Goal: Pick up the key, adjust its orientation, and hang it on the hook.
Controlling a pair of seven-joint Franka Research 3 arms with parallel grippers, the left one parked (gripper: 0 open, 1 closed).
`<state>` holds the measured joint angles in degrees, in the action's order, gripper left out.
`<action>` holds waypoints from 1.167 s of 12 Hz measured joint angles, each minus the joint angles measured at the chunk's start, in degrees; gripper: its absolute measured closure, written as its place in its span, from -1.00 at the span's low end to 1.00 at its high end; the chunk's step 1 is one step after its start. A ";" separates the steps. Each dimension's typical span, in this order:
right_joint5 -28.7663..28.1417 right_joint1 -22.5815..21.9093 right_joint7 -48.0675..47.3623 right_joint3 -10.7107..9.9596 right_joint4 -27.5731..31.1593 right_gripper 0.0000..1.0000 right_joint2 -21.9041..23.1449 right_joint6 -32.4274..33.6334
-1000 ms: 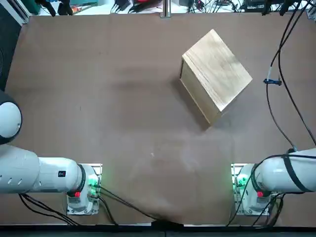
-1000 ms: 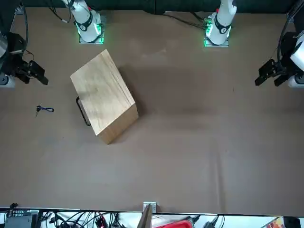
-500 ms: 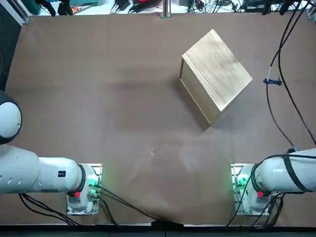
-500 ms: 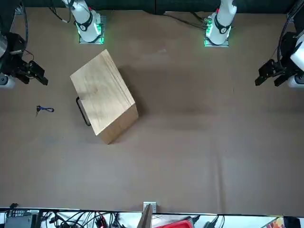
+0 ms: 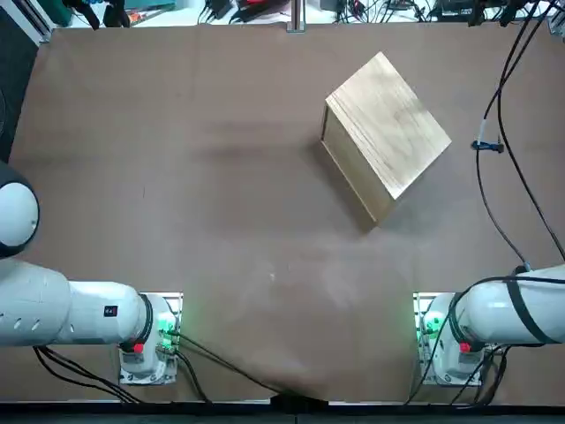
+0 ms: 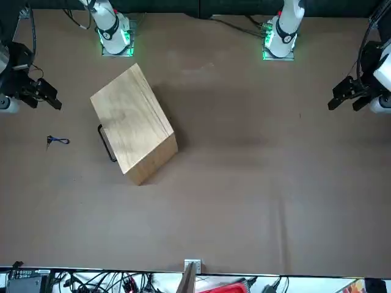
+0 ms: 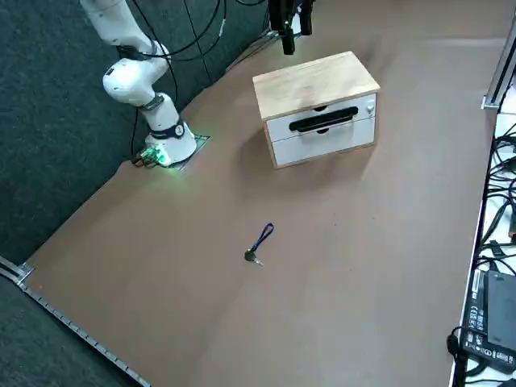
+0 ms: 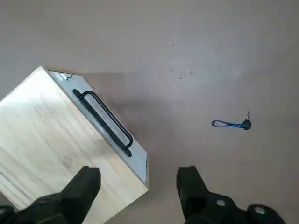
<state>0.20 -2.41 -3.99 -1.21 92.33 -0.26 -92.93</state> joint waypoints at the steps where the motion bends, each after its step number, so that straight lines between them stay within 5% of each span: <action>1: 0.00 0.00 0.00 0.00 0.00 -1.00 0.00 -0.02; 14: 0.00 1.06 -5.73 -0.32 0.02 -0.99 -0.18 -0.05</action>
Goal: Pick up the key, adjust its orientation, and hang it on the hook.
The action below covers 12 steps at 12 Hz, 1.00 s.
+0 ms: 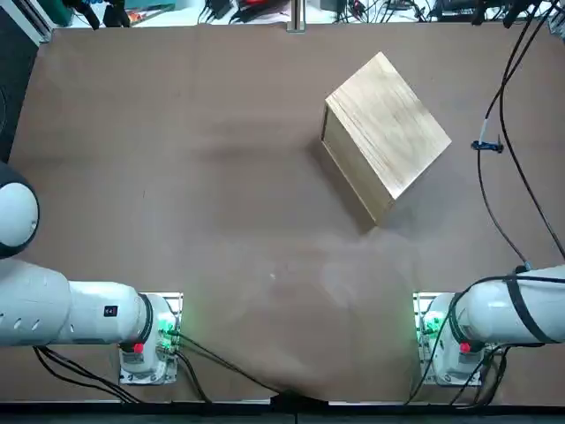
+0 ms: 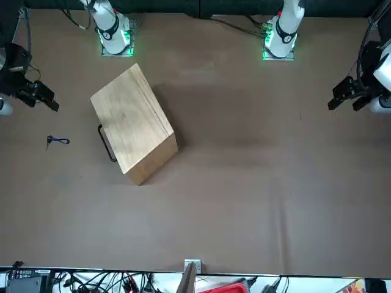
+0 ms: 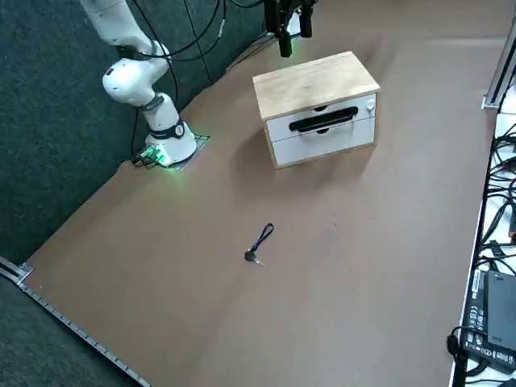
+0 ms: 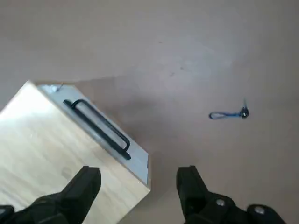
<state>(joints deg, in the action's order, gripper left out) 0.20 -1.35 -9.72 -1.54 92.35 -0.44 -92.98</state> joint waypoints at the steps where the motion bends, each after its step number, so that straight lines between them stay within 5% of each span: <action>1: 0.00 0.63 -3.02 -0.15 0.04 -0.99 -0.23 0.00; 12: 0.13 12.09 -32.24 -0.71 0.37 -0.99 -3.22 -0.09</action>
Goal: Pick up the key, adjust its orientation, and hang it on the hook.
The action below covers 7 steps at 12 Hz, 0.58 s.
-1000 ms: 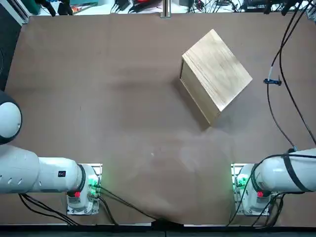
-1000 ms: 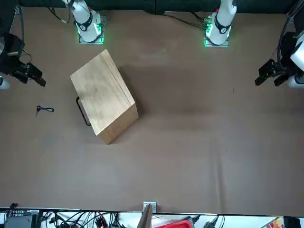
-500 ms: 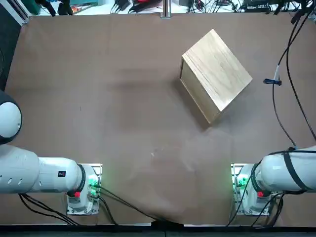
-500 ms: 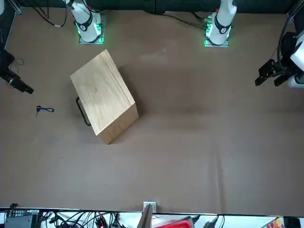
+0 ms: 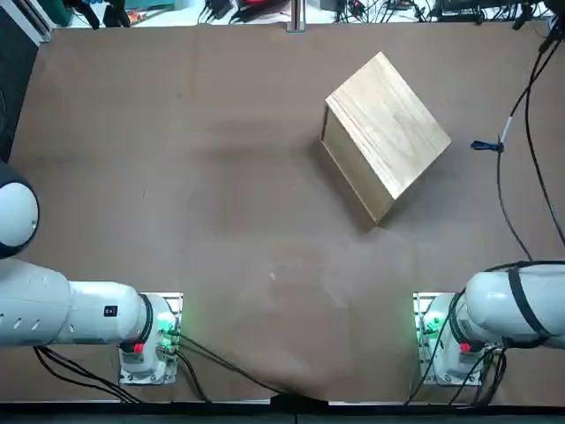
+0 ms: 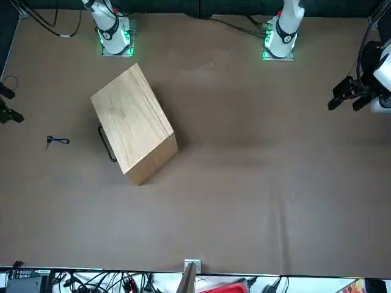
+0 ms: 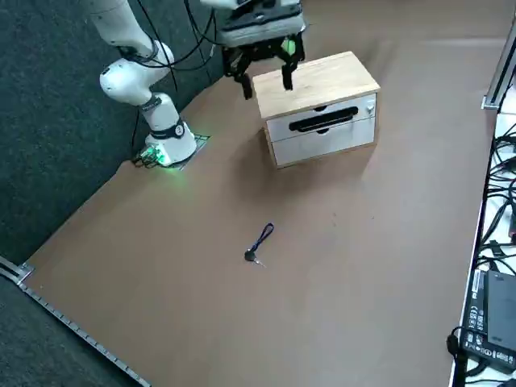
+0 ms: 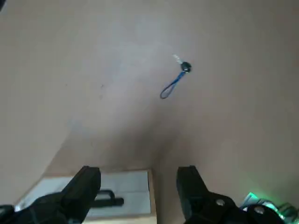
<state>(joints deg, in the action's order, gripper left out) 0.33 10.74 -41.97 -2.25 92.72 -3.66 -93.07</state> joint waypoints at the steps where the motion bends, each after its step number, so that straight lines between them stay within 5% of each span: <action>1: 0.00 1.17 -1.95 -0.03 0.17 -0.99 -0.19 -0.07; 7: 0.00 5.93 -12.70 -0.09 6.45 -0.99 -1.20 -5.99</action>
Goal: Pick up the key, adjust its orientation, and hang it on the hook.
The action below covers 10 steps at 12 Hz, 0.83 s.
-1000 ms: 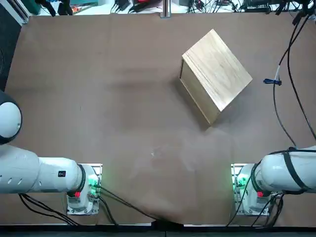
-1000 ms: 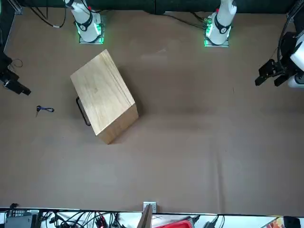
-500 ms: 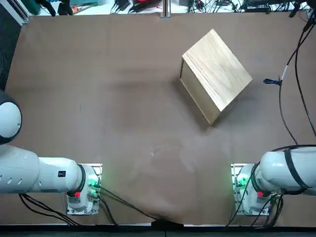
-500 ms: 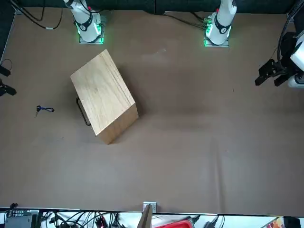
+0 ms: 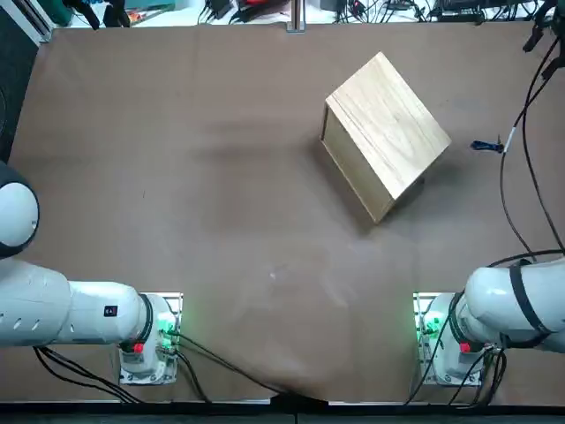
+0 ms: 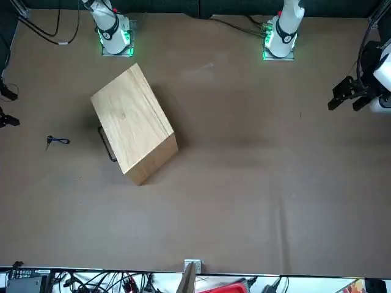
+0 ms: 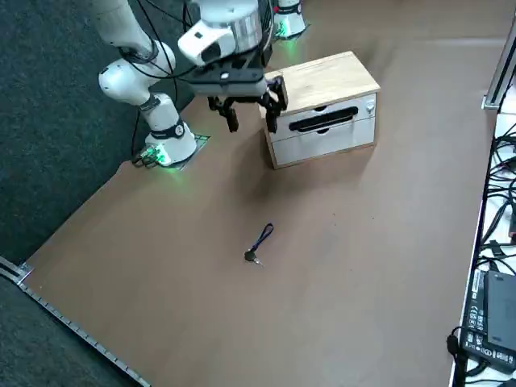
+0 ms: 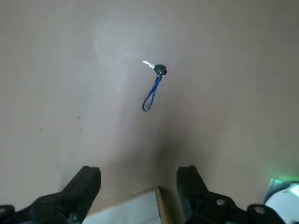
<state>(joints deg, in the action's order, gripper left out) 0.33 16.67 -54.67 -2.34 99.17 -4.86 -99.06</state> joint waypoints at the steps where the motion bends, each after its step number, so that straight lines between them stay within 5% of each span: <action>1: 0.00 0.56 -1.04 0.00 1.68 -0.99 -0.03 -2.02; 10: -0.02 4.30 -3.52 0.05 21.80 -0.99 -2.61 -28.61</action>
<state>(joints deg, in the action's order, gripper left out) 0.31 20.97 -58.20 -2.29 120.98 -7.47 -127.67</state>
